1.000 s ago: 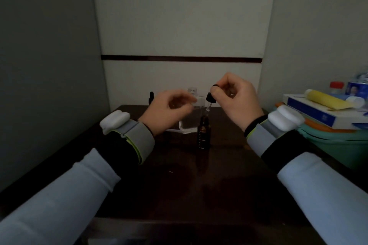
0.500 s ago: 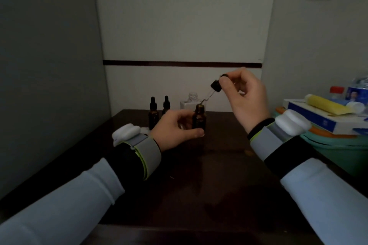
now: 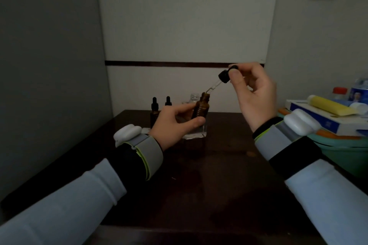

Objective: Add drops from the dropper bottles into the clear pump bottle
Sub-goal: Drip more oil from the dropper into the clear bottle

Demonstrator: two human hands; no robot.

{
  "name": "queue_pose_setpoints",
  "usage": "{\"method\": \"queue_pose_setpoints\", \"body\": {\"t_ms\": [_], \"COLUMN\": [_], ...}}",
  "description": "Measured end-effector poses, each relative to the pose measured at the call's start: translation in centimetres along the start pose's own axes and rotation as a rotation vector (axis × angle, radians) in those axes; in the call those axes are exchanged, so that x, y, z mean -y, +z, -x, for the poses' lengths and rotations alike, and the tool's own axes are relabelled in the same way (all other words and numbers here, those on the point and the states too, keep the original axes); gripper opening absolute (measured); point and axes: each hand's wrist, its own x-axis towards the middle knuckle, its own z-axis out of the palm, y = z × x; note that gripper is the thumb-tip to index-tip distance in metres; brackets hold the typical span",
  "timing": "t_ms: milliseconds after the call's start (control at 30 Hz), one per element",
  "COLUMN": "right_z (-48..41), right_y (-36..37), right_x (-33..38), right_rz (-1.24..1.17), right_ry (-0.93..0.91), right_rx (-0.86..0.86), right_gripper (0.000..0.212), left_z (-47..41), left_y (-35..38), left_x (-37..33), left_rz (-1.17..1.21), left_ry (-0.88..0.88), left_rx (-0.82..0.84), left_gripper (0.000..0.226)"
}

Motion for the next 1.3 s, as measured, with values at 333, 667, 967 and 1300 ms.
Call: {"method": "queue_pose_setpoints", "body": {"t_ms": [333, 667, 967, 1300], "right_z": [-0.2, -0.3, 0.0, 1.0], "right_y": [-0.2, -0.3, -0.1, 0.6], "right_x": [-0.3, -0.3, -0.5, -0.9], "right_rz": [0.011, 0.002, 0.014, 0.081], "right_ry": [0.017, 0.056, 0.099, 0.17], "right_rx": [0.006, -0.007, 0.094, 0.328], "right_gripper": [0.008, 0.019, 0.023, 0.019], "left_z": [0.4, 0.4, 0.4, -0.1], "left_y": [0.2, 0.6, 0.9, 0.6], "left_x": [-0.5, -0.2, -0.3, 0.2], "left_rz": [0.163, 0.189, 0.051, -0.187], "left_ry": [-0.036, -0.088, -0.156, -0.225], "left_rx": [0.097, 0.169, 0.307, 0.487], "left_gripper": [0.037, 0.03, 0.034, 0.038]}}
